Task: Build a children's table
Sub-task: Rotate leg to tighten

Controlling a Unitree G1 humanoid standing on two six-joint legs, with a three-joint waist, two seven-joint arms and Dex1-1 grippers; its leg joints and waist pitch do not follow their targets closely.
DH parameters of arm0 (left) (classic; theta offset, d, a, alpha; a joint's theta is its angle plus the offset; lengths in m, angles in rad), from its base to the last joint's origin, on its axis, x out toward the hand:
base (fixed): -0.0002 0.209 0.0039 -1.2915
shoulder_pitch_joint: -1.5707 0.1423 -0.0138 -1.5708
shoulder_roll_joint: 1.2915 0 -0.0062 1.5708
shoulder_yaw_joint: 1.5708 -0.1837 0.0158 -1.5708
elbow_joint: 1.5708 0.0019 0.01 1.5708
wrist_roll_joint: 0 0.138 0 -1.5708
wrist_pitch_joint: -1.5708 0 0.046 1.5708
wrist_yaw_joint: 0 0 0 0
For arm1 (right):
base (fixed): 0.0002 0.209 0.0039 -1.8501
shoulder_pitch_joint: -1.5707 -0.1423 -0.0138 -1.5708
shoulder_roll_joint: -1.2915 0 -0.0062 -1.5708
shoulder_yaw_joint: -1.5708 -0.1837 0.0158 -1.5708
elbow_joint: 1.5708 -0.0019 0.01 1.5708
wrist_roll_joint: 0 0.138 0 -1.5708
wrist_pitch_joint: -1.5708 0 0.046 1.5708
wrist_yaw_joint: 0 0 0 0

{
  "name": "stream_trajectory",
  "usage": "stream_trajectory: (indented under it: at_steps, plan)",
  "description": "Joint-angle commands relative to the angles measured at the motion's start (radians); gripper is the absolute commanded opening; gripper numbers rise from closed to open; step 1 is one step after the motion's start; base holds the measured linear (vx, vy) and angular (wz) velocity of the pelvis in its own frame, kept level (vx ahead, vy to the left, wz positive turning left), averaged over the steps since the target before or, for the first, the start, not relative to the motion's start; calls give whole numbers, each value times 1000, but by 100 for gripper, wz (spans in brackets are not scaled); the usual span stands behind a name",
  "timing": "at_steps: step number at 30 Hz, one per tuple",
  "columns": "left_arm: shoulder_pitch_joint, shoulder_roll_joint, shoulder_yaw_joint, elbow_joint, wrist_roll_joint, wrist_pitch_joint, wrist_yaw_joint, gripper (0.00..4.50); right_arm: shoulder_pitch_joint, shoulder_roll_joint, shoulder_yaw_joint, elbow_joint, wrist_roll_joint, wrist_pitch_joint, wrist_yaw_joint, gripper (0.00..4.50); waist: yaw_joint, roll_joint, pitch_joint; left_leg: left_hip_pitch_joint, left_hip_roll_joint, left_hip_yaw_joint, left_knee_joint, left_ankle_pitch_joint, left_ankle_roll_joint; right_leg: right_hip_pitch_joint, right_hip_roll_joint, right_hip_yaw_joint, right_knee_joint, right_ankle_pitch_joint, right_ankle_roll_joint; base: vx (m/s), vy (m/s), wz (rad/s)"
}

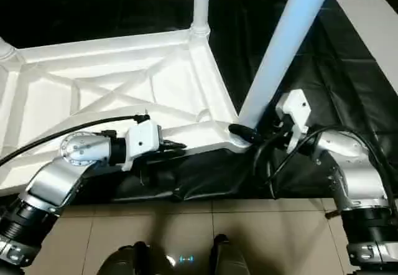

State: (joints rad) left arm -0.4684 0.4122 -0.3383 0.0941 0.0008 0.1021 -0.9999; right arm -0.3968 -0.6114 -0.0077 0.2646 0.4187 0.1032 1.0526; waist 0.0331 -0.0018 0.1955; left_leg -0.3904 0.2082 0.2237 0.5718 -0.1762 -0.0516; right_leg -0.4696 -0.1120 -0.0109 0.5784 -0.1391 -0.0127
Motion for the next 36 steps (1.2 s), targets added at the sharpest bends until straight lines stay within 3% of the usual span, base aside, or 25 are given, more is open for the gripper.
stream_trajectory:
  at_steps: [1,7,13,15,17,21,25,26,30,32,36]
  plan:
    - [28,13,-43,16,9,7,-55,0,8,-13,-26,-3,-5,7,-6,254,-2,-10,-79,25,10,-2,-54,-94,147,67,0,13,-36,-65,-263,0,0,0]
    - [30,15,-48,14,-2,4,-61,0,8,-11,-25,-3,5,16,6,203,-3,-9,-78,25,10,-2,-54,-95,150,67,-1,13,-37,-67,-268,0,0,0]
    - [33,12,-52,11,-10,16,-59,0,0,24,-39,26,-30,36,-101,195,-3,-11,-78,25,9,-1,-53,-84,151,67,0,13,-35,-54,-271,0,0,0]
    - [29,-5,-52,10,-6,44,-33,0,-14,64,-50,67,-70,50,-231,195,-10,-11,-74,19,7,-4,-58,-107,124,68,-2,12,-42,-122,-252,0,0,0]
    - [20,-27,-57,17,12,69,3,0,-26,118,-67,101,-99,65,-370,195,-16,-11,-72,21,7,-5,-62,-151,94,64,-3,12,-50,-195,-231,0,0,0]
    - [-20,-129,-73,42,61,167,137,0,-67,272,-122,197,-169,90,-769,193,-32,-8,-72,20,3,-11,-69,-212,24,57,-2,9,-63,-307,-180,0,0,0]
    - [-46,-213,-77,64,86,231,238,0,-86,357,-133,240,-178,71,-891,193,-39,-9,-69,23,1,-11,-75,-299,1,48,3,9,-74,-359,-136,0,0,0]
    - [-64,-278,-88,75,88,259,278,0,-110,429,-136,279,-166,48,-949,193,-39,-9,-70,25,2,-11,-76,-330,-3,44,4,8,-78,-376,-121,0,0,0]
    - [-68,-285,-98,66,82,244,259,0,-133,458,-111,277,-157,44,-906,193,-38,-12,-71,21,-2,-18,-81,-366,-9,46,7,3,-80,-369,-90,0,0,0]
    - [-62,-262,-92,63,88,232,241,0,-132,440,-103,250,-161,35,-870,249,-39,-11,-73,19,-1,-19,-81,-365,-4,47,8,3,-77,-344,-91,0,0,0]
    - [-26,-153,-90,58,85,102,139,0,-115,331,-86,170,-138,46,-698,289,-30,-14,-77,19,0,-18,-79,-327,31,54,8,5,-73,-280,-115,0,0,0]
